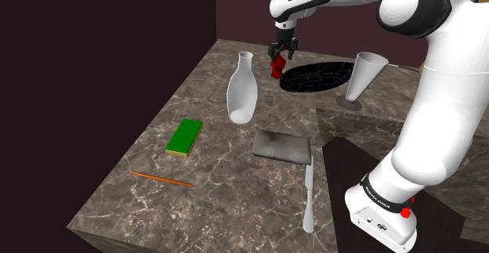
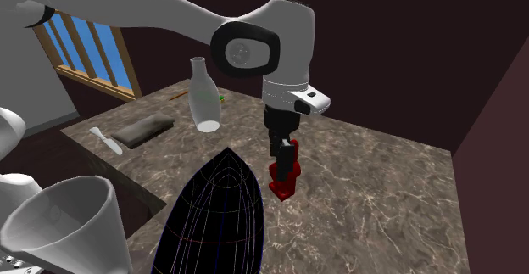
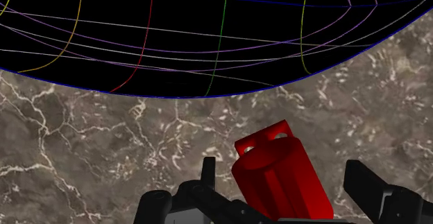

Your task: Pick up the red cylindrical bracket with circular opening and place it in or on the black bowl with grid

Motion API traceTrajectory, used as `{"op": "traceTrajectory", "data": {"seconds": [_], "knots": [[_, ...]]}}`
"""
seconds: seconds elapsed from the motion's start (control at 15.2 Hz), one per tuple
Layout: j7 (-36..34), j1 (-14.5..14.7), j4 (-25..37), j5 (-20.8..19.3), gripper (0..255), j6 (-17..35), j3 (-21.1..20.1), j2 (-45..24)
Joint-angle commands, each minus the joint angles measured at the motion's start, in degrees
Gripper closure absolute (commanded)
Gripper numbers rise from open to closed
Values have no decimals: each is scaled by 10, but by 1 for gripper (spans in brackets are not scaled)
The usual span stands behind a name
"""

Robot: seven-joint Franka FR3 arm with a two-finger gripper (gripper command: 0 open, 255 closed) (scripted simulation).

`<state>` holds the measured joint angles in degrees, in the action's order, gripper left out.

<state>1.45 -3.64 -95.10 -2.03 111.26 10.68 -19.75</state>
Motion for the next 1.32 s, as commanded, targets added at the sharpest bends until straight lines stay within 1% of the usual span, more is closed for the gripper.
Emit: {"op": "traceTrajectory", "data": {"seconds": [0.0,0.07,0.66,1.25], "knots": [[0,0,0,0,0,0,0,0],[0,0,0,0,255,0,0,0],[0,0,0,0,255,0,0,0],[3,0,49,-2,255,-63,1,15]]}}
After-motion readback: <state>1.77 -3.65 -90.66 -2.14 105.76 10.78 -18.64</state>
